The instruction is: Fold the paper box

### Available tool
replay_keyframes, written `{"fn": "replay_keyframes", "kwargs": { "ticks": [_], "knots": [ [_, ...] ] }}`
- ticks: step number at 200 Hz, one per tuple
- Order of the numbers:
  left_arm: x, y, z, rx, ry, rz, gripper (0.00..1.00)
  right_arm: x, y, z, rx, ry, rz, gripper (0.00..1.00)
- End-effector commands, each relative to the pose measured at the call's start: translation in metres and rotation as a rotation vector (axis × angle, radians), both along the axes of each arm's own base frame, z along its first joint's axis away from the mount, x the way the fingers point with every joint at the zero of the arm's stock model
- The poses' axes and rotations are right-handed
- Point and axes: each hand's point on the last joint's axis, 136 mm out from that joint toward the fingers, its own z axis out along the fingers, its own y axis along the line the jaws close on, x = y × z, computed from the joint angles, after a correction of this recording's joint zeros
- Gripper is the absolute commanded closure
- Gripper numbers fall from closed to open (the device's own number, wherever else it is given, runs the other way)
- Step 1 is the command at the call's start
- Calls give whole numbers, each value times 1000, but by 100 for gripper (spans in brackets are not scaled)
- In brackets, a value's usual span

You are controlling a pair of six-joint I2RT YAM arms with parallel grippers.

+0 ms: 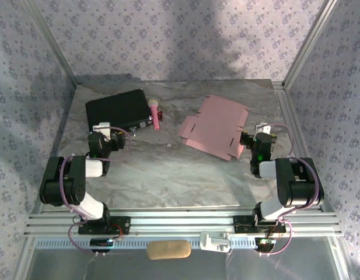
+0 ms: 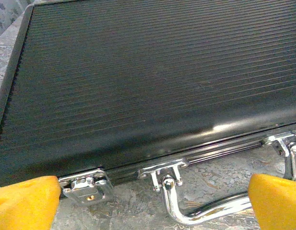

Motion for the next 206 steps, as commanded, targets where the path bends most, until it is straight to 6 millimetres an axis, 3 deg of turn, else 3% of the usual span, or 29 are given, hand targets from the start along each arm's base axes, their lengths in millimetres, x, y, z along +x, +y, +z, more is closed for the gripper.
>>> {"fn": "replay_keyframes", "kwargs": {
  "ticks": [1,155,185,206],
  "knots": [
    [8,-3,11,1,-31,-23,0,2,-2,2,-22,-2,-10,1],
    [5,-7,12,4,-44,-40,0,2,-2,4,-24,-3,-16,1],
    [-8,-14,25,62,-124,-33,0,-4,-4,19,-44,-4,-37,1],
    [-17,-20,51,103,-116,-27,0,-10,4,54,-79,-46,-30,1]
  ]
}}
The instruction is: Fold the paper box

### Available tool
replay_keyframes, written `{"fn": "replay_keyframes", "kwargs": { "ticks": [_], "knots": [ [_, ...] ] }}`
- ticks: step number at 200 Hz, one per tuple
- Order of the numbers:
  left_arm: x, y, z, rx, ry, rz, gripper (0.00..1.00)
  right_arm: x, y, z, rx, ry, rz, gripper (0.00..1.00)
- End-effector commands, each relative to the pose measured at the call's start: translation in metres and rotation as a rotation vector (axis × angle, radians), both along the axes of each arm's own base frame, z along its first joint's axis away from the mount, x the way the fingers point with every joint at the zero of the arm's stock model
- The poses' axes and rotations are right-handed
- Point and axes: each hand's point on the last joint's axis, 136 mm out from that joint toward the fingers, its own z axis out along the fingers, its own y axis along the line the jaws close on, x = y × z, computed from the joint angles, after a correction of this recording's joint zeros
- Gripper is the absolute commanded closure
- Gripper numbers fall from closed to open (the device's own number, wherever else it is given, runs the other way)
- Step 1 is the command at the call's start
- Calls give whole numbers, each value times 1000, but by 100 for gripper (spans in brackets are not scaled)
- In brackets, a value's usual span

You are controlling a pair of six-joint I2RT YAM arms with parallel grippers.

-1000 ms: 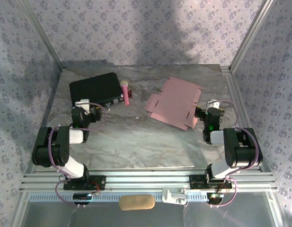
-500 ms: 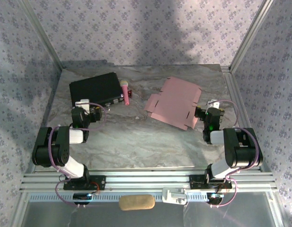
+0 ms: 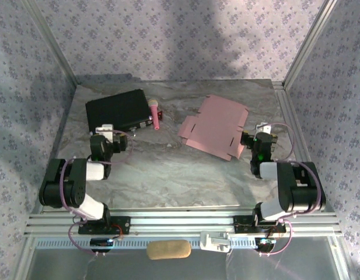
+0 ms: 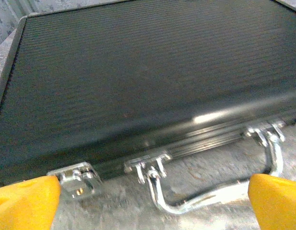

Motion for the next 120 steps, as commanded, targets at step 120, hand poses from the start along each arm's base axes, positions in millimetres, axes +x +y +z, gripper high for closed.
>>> {"fn": "replay_keyframes", "kwargs": {
  "ticks": [120],
  "knots": [
    [-128,-168,156,-724,354,-177,24,-109,154,111,584,419,171,18]
  ]
}}
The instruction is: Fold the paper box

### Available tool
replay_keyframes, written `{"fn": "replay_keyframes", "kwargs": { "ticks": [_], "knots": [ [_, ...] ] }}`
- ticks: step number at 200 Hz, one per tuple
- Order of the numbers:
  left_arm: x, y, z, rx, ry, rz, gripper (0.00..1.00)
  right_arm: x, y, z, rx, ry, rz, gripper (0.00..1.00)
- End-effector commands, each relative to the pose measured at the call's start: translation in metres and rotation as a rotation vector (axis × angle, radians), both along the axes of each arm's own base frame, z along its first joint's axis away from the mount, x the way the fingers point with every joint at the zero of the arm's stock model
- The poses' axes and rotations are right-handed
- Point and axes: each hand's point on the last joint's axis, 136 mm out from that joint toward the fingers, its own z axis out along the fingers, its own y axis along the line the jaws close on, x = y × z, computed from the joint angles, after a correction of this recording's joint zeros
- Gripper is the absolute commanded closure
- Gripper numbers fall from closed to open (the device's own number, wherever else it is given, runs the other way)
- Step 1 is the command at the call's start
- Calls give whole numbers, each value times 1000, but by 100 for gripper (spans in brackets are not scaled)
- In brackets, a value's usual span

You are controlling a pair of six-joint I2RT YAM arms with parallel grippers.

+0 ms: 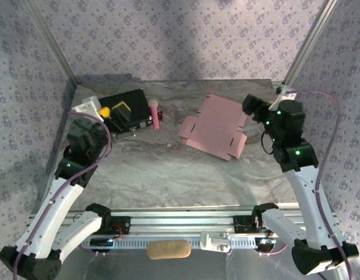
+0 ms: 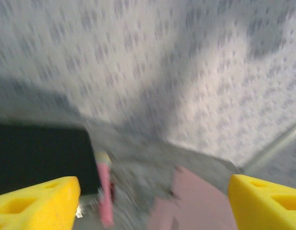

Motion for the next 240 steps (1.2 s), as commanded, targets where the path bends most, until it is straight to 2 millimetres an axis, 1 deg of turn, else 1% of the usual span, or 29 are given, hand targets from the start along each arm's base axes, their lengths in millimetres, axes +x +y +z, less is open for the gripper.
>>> {"fn": "replay_keyframes", "kwargs": {
  "ticks": [1,11,15,21,33,43,52,67,77,89,97,117,125,128,133,141,154,158,164,169,183,207,221,230,233,240],
  "knots": [
    [-53,-58,-107,-46,437,-180,24,-58,55,-142,22,482,86,18],
    [-68,-74,-118,-25,435,-202,23,-64,81,-166,86,477,130,18],
    [-74,-81,-123,-19,432,-212,23,-65,89,-173,122,476,138,18],
    [-81,-92,-130,-12,427,-234,23,-69,99,-189,174,494,142,18],
    [-90,-112,-144,0,435,-270,23,-68,110,-206,245,510,146,19],
    [-93,-126,-160,-2,474,-283,23,-66,111,-214,259,519,138,20],
    [-95,-139,-173,-15,513,-302,23,-61,104,-214,255,520,114,20],
    [-95,-164,-183,-70,538,-335,24,-50,84,-208,231,510,64,19],
    [-92,-177,-188,-97,551,-340,24,-42,71,-205,232,512,50,18],
    [-88,-191,-196,-132,574,-339,23,-25,49,-202,248,505,16,18],
    [-85,-202,-200,-154,583,-348,23,-12,31,-204,280,510,-17,18],
    [-76,-225,-211,-191,607,-354,23,22,5,-204,361,501,-29,17],
    [-72,-233,-218,-203,619,-349,23,36,-3,-209,370,531,-39,17],
    [-71,-236,-220,-210,622,-346,23,40,-5,-209,370,533,-39,17],
    [-68,-242,-221,-226,623,-352,23,47,-8,-216,371,557,-41,17],
    [-65,-250,-229,-237,631,-350,23,60,-11,-220,366,573,-38,18],
    [-57,-264,-236,-269,633,-347,22,77,-25,-230,348,589,-66,19],
    [-55,-269,-235,-284,629,-352,22,81,-30,-231,345,584,-79,19],
    [-51,-275,-240,-295,634,-351,22,89,-38,-234,348,577,-91,19],
    [-48,-282,-239,-315,628,-358,22,95,-42,-236,352,571,-94,18],
    [-40,-295,-247,-333,637,-353,22,109,-49,-245,373,588,-90,18],
    [-27,-307,-257,-353,650,-331,22,127,-50,-264,372,634,-54,19],
    [-22,-308,-264,-353,661,-314,22,134,-49,-277,381,661,-39,19],
    [-18,-308,-268,-355,667,-304,22,133,-47,-290,397,692,-31,19],
    [-17,-308,-269,-357,669,-303,22,142,-47,-282,399,670,-20,19],
    [-15,-307,-273,-360,675,-298,22,145,-45,-287,414,678,-6,20]
  ]
}}
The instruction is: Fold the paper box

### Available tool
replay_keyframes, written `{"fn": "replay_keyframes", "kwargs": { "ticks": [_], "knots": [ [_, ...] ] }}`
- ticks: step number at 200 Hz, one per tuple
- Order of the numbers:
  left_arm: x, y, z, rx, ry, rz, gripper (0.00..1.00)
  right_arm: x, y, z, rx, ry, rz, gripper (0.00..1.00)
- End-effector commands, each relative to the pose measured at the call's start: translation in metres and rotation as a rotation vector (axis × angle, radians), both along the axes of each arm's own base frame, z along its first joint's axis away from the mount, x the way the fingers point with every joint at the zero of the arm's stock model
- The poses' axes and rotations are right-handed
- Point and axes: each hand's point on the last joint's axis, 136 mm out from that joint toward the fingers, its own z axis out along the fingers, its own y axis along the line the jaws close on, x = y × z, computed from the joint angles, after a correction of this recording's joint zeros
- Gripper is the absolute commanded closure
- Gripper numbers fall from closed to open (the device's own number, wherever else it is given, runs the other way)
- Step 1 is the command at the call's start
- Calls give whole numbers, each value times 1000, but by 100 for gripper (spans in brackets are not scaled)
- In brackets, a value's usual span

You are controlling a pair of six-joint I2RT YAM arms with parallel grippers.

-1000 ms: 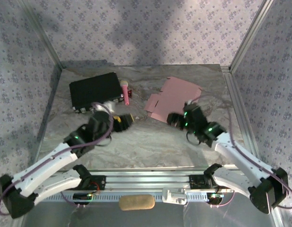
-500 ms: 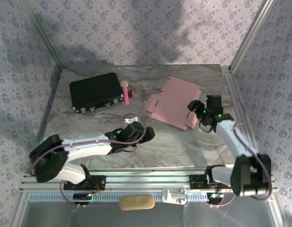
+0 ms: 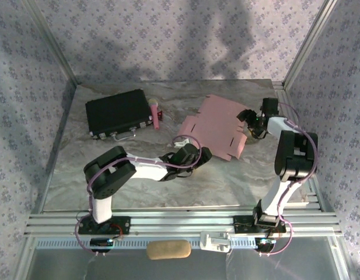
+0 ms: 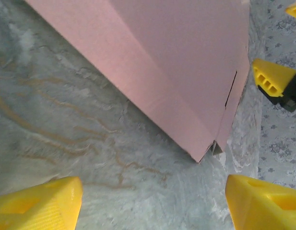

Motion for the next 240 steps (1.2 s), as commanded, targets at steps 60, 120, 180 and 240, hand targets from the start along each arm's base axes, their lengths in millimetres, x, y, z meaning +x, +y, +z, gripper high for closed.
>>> {"fn": "replay_keyframes", "kwargs": {
  "ticks": [60,120,180,240],
  "knots": [
    [27,0,-6,-64,12,48,23,-15,42,-4,202,-12,130,21],
    [29,19,-13,-114,13,82,27,-54,62,5,349,-70,87,25],
    [30,26,-16,-222,2,117,42,-59,68,-2,414,-58,60,33],
    [9,42,-27,-188,72,180,34,-59,66,-4,429,-45,54,36]
  ]
}}
